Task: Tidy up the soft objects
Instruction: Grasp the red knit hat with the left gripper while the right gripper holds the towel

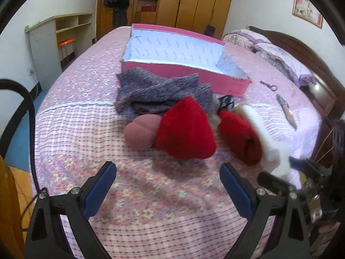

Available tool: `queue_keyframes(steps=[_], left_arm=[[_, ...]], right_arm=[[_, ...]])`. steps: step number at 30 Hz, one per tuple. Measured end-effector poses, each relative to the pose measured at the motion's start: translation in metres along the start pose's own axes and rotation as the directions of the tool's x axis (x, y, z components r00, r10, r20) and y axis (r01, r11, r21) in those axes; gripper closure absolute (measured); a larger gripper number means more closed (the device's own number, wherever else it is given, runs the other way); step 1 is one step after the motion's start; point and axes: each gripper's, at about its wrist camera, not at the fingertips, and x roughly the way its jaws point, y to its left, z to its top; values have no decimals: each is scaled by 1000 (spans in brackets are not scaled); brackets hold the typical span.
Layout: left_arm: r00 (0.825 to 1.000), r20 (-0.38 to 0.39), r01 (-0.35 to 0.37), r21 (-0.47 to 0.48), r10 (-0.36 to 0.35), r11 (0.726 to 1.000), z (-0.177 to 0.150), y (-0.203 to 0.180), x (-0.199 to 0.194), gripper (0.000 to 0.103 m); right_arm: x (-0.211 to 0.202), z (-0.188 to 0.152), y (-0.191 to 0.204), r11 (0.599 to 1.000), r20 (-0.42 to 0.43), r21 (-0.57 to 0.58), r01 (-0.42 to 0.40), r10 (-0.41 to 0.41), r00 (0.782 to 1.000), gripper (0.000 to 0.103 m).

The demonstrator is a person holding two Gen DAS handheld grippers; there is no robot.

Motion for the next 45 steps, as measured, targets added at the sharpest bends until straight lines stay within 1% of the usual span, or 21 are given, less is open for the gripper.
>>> queue_keyframes(steps=[4, 6, 11, 13, 17, 20, 21, 22, 23, 25, 27, 28, 30, 34, 35, 36, 38, 41, 43, 45], left_arm=[[999, -2, 38, -28, -38, 999, 9, -5, 2, 4], [999, 4, 38, -25, -38, 999, 16, -9, 2, 4], [1000, 28, 13, -20, -12, 1000, 29, -16, 8, 8], [999, 32, 6, -21, -5, 1000, 33, -17, 13, 15], [999, 25, -26, -7, 26, 1000, 39, -25, 30, 15], [997, 49, -55, 19, 54, 998, 42, -30, 34, 17], [997, 56, -59, 26, 57, 998, 42, -31, 34, 24], [996, 61, -61, 32, 59, 998, 42, -33, 35, 38], [996, 64, -66, 37, 64, 997, 40, -33, 34, 47], [995, 67, -77, 59, 73, 995, 39, -36, 34, 53], [997, 46, -64, 69, 61, 996, 36, -35, 34, 57], [997, 48, -58, 67, 55, 996, 34, -34, 32, 58], [998, 48, -43, 70, 39, 997, 29, -33, 27, 60], [999, 36, -16, 82, 13, 996, 18, -31, 20, 63], [1000, 30, -8, 83, 5, 997, 15, -31, 19, 63], [1000, 24, 3, 83, -5, 997, 12, -31, 17, 63], [1000, 19, 20, 81, -21, 996, 8, -30, 14, 63], [999, 19, 41, 75, -43, 996, 7, -29, 12, 63], [998, 19, 51, 76, -53, 996, 6, -30, 12, 63], [997, 27, 68, 83, -70, 994, 6, -31, 10, 63]], right_arm=[[1, 6, -3, 1000, 1, -6, 20, -20, 1000, 7], [0, 10, -3, 1000, 4, -2, 23, -23, 1000, 7], [-2, 18, -4, 1000, 16, 0, 18, -18, 1000, 7], [-3, 18, -2, 1000, 18, -14, 25, -25, 1000, 7], [-6, 19, -2, 1000, 13, -16, 23, -23, 1000, 7], [-6, 20, -5, 1000, 10, 2, 7, -7, 1000, 7], [-6, 20, -5, 1000, 10, 5, 7, -8, 1000, 7], [-5, 21, -5, 1000, 9, 7, 8, -8, 1000, 7], [-5, 21, -6, 1000, 7, 11, 7, -7, 1000, 7], [-5, 22, -7, 1000, 5, 21, -4, 4, 1000, 7], [-5, 23, -7, 999, 4, 33, -20, 20, 1000, 7], [-5, 25, -7, 999, 4, 37, -26, 26, 1000, 7], [-6, 28, -7, 998, 8, 41, -39, 38, 999, 7], [-6, 35, -2, 999, 28, 26, -31, 30, 999, 8], [-5, 37, -1, 999, 28, 23, -31, 30, 999, 8], [-4, 38, 0, 999, 27, 25, -33, 33, 999, 12], [-1, 40, 1, 998, 15, 33, -46, 46, 999, 14], [4, 43, 0, 997, 15, 52, -59, 58, 998, 15], [6, 45, -2, 996, 7, 70, -63, 63, 998, 17], [7, 46, -5, 992, 4, 93, -84, 84, 996, 18]])
